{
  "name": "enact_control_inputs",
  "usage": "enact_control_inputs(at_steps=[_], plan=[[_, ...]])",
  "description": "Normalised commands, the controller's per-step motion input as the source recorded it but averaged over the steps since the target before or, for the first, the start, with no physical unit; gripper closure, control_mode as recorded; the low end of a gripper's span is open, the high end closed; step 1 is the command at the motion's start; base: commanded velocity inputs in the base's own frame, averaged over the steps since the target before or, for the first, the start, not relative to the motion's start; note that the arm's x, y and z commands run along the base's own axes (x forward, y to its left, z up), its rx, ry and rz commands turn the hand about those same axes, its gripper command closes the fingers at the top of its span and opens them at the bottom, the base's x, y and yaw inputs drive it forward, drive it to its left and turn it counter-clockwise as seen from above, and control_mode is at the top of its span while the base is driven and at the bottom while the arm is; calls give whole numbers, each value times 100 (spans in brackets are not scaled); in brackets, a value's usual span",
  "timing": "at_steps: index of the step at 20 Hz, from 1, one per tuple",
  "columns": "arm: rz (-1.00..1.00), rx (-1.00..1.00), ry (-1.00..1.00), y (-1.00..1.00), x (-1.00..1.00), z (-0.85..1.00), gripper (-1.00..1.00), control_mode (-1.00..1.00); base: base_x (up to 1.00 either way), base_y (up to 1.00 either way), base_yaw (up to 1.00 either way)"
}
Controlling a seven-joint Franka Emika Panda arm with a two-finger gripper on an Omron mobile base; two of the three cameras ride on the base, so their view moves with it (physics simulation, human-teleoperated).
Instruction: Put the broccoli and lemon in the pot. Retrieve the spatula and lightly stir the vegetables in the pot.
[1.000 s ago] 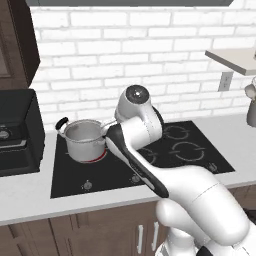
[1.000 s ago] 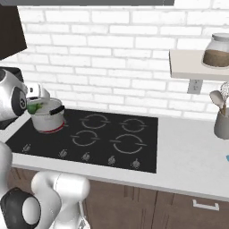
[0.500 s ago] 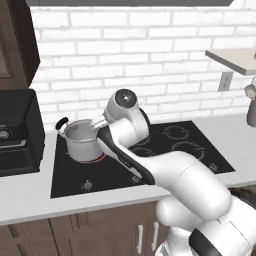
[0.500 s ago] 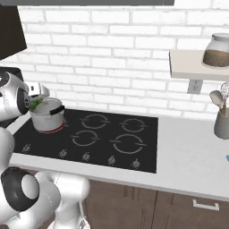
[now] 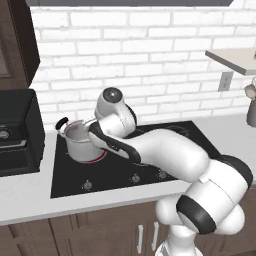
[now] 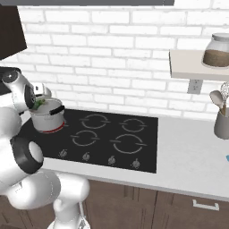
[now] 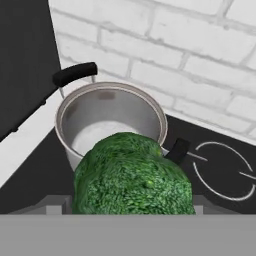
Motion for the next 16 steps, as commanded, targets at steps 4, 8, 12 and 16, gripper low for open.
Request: enact_control_inputs(at_steps=[4, 8, 12, 16], plan=[[0, 0, 7, 21, 39, -31, 100, -100, 0, 0, 0], [0, 0, 5, 21, 37, -29, 100, -100, 0, 0, 0], [0, 0, 6, 14, 17, -34, 100, -100, 0, 0, 0], [0, 0, 4, 2, 20, -32, 100, -100, 0, 0, 0]])
